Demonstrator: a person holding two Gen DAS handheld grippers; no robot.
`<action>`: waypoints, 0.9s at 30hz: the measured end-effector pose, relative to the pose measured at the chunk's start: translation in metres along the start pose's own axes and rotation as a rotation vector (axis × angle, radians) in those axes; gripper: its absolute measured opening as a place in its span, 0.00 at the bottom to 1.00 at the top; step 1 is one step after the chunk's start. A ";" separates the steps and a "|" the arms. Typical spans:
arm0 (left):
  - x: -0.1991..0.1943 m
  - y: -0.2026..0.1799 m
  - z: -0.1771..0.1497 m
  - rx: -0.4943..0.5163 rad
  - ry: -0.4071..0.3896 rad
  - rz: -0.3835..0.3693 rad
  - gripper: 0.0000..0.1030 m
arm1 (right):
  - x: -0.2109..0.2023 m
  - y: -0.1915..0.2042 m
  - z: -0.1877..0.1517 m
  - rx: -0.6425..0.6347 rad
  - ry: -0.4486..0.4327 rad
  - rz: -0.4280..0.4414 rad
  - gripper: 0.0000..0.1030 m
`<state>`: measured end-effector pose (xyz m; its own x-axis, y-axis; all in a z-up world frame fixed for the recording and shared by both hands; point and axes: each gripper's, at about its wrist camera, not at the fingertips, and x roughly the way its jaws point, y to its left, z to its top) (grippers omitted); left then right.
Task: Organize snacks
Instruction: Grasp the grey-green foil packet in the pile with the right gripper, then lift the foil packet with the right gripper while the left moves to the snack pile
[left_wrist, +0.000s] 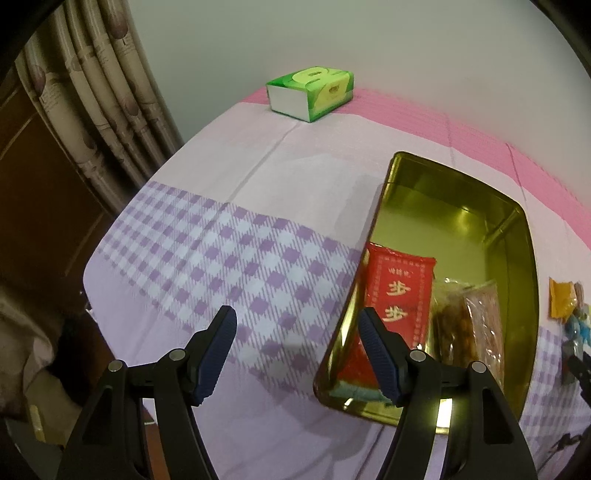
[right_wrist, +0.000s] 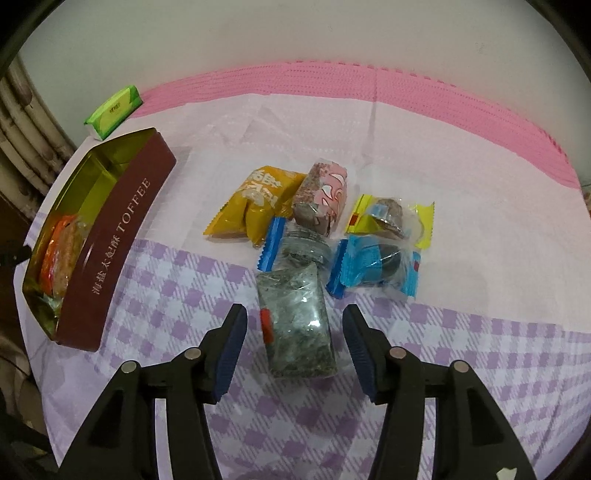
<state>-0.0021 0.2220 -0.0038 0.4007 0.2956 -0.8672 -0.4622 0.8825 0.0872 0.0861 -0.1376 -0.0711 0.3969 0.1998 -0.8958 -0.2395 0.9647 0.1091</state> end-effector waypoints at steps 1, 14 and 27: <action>-0.004 -0.002 -0.002 0.005 -0.006 0.008 0.67 | 0.003 -0.002 0.000 0.005 0.004 0.011 0.50; -0.029 -0.074 -0.003 0.152 -0.014 -0.064 0.67 | 0.001 -0.005 -0.017 -0.020 -0.032 0.037 0.32; -0.044 -0.172 0.003 0.304 -0.028 -0.223 0.69 | -0.020 -0.090 -0.032 0.128 -0.054 -0.132 0.32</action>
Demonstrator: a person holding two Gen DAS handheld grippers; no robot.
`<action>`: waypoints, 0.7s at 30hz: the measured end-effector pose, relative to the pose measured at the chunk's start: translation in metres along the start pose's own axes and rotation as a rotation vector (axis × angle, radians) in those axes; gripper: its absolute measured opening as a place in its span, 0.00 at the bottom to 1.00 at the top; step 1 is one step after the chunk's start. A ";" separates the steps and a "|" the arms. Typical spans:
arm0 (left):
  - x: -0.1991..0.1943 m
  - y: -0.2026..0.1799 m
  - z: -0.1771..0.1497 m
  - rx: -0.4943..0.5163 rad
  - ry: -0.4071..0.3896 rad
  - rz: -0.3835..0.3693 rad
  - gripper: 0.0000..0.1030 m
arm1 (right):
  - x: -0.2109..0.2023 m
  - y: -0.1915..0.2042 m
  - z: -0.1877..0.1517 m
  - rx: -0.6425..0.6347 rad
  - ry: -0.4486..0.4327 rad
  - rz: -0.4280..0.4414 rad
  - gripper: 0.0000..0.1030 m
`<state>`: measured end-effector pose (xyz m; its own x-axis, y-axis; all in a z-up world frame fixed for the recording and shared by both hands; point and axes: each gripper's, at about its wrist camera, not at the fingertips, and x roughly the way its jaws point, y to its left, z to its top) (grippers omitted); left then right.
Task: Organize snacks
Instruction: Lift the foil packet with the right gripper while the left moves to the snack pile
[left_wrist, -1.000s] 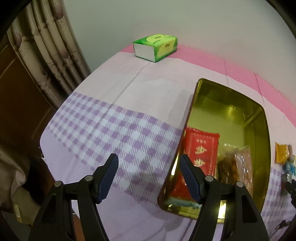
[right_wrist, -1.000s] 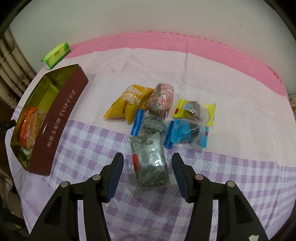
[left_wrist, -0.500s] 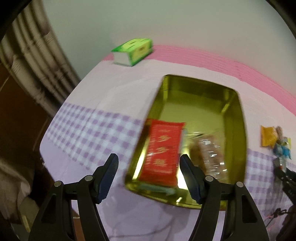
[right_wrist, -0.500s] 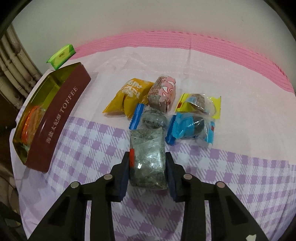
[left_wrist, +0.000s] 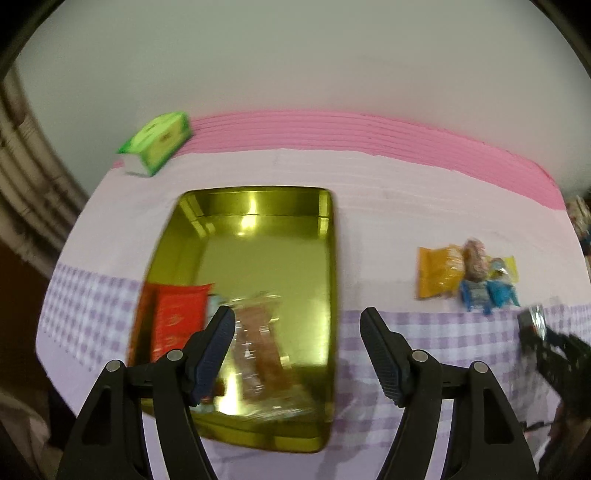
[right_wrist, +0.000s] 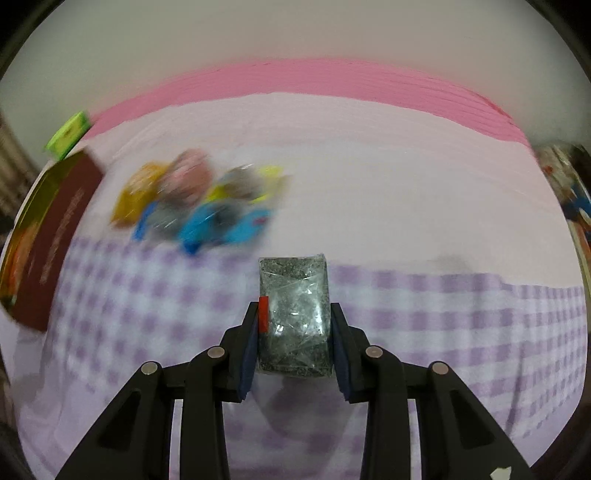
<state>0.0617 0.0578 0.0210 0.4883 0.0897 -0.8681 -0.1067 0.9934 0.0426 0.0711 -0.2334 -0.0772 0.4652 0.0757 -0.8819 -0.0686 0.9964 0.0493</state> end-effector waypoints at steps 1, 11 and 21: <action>0.001 -0.007 0.000 0.012 0.000 -0.007 0.69 | 0.003 -0.006 0.003 0.020 -0.010 -0.003 0.32; 0.020 -0.050 0.012 0.090 0.006 -0.054 0.70 | 0.030 -0.017 0.039 -0.016 -0.135 -0.064 0.32; 0.043 -0.085 0.020 0.125 0.027 -0.104 0.69 | 0.039 -0.031 0.048 -0.018 -0.186 -0.053 0.32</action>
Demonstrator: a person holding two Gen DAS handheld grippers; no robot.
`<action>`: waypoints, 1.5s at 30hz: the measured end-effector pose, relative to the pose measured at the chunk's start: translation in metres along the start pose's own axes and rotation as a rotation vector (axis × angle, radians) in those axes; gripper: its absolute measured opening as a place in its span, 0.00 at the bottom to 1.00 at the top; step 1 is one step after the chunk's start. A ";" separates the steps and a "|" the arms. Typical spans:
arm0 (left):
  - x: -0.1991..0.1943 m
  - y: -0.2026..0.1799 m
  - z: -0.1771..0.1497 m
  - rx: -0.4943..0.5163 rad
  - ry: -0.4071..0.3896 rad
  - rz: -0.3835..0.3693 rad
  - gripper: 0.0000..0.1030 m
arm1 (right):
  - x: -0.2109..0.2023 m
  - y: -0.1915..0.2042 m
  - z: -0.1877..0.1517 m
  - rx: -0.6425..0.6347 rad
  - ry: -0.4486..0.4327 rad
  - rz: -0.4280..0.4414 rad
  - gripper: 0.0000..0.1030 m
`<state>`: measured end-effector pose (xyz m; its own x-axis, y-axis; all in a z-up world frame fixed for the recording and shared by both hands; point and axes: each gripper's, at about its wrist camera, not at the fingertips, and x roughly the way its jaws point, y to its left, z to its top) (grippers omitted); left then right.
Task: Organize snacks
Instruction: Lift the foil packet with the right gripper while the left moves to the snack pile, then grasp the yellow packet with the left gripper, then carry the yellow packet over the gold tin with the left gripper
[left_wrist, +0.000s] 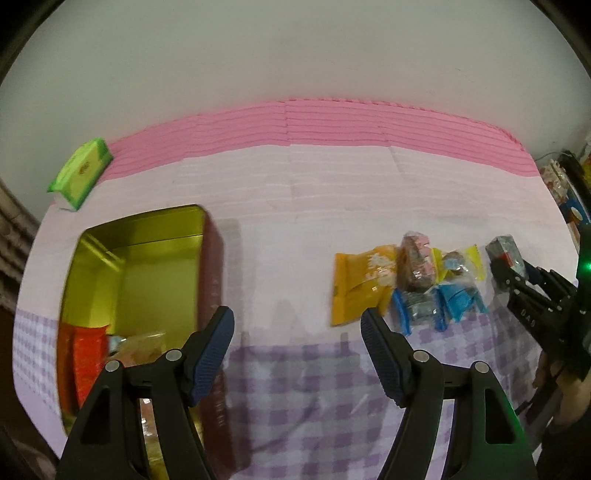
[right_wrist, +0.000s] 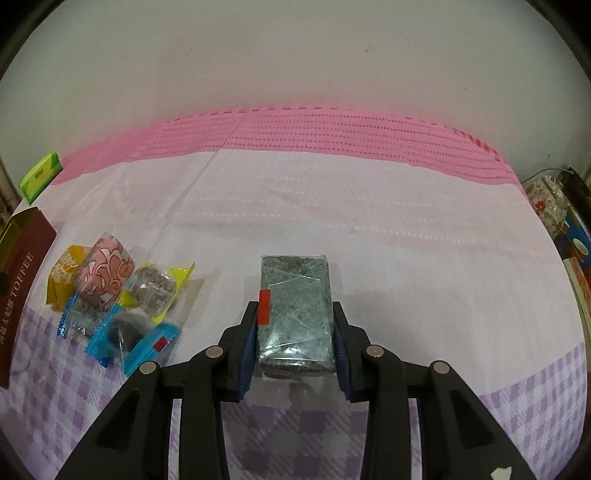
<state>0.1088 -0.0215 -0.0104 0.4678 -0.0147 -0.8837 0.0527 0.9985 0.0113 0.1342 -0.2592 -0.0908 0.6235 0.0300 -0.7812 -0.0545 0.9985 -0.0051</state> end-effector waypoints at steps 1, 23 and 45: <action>0.002 -0.002 0.001 0.001 0.002 -0.007 0.69 | -0.001 -0.001 -0.001 0.000 -0.003 0.000 0.32; 0.061 -0.036 0.030 0.017 0.073 -0.089 0.56 | -0.002 0.000 -0.008 -0.004 -0.020 0.011 0.34; 0.049 -0.030 0.007 0.020 0.082 -0.109 0.35 | -0.002 0.001 -0.008 -0.003 -0.020 0.008 0.35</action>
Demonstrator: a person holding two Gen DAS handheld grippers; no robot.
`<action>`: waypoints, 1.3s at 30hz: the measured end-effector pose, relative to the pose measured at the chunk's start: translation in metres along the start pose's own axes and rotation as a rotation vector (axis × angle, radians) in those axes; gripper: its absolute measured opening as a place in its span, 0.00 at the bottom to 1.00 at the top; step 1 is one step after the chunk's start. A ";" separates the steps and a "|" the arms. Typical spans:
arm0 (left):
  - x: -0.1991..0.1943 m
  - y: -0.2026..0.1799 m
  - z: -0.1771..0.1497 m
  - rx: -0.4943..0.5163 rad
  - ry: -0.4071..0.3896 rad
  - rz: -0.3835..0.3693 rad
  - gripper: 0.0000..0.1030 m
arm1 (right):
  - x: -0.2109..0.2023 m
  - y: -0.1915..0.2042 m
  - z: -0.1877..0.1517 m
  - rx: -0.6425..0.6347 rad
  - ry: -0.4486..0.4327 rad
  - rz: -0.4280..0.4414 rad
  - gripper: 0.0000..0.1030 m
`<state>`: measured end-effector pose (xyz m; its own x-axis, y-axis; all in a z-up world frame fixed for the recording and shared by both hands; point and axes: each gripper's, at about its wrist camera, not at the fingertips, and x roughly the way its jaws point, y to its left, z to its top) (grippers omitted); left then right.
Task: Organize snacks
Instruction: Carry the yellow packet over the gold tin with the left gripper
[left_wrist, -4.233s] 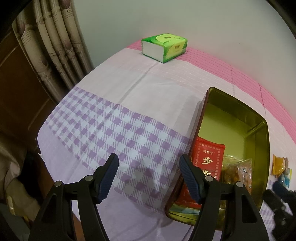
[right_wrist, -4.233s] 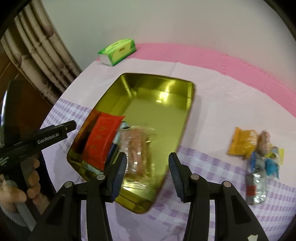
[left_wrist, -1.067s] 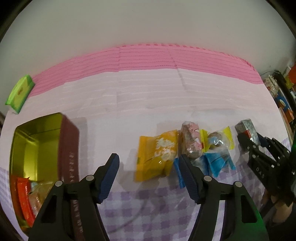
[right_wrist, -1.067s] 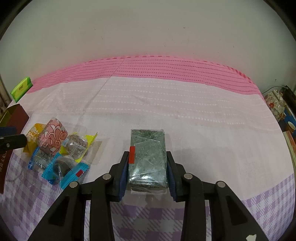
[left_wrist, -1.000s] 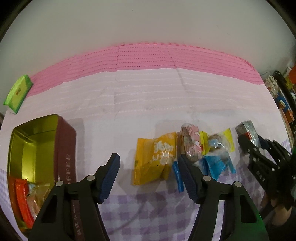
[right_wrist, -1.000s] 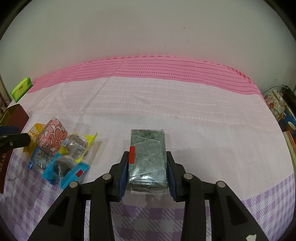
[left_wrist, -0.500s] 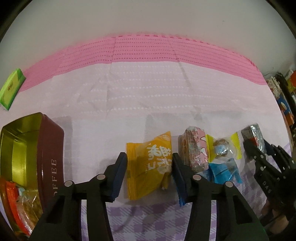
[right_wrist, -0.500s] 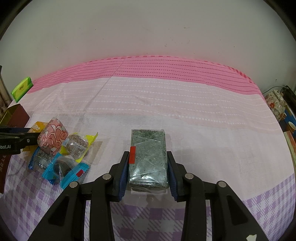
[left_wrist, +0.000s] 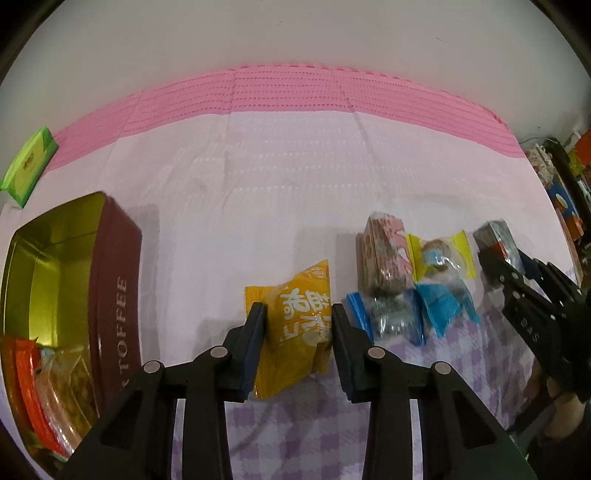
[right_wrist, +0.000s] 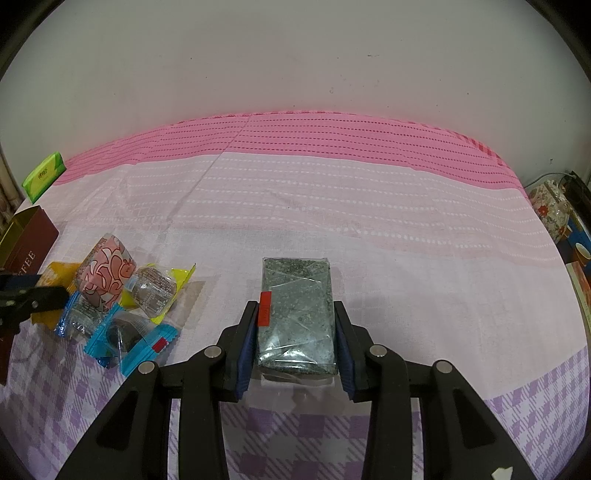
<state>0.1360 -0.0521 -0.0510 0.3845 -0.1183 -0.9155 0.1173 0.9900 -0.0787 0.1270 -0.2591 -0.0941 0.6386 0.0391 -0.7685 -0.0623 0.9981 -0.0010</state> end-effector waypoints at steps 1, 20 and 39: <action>-0.001 0.000 0.000 0.002 -0.003 -0.001 0.35 | 0.000 0.000 0.000 0.000 0.000 0.000 0.35; -0.063 0.029 -0.007 0.000 -0.082 0.067 0.35 | 0.000 0.003 0.001 -0.004 -0.001 -0.008 0.35; -0.063 0.133 0.013 -0.125 -0.083 0.225 0.35 | 0.000 0.004 0.000 -0.007 -0.001 -0.009 0.35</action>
<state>0.1395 0.0858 0.0015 0.4626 0.1047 -0.8803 -0.0914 0.9933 0.0701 0.1273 -0.2555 -0.0941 0.6399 0.0303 -0.7678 -0.0622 0.9980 -0.0125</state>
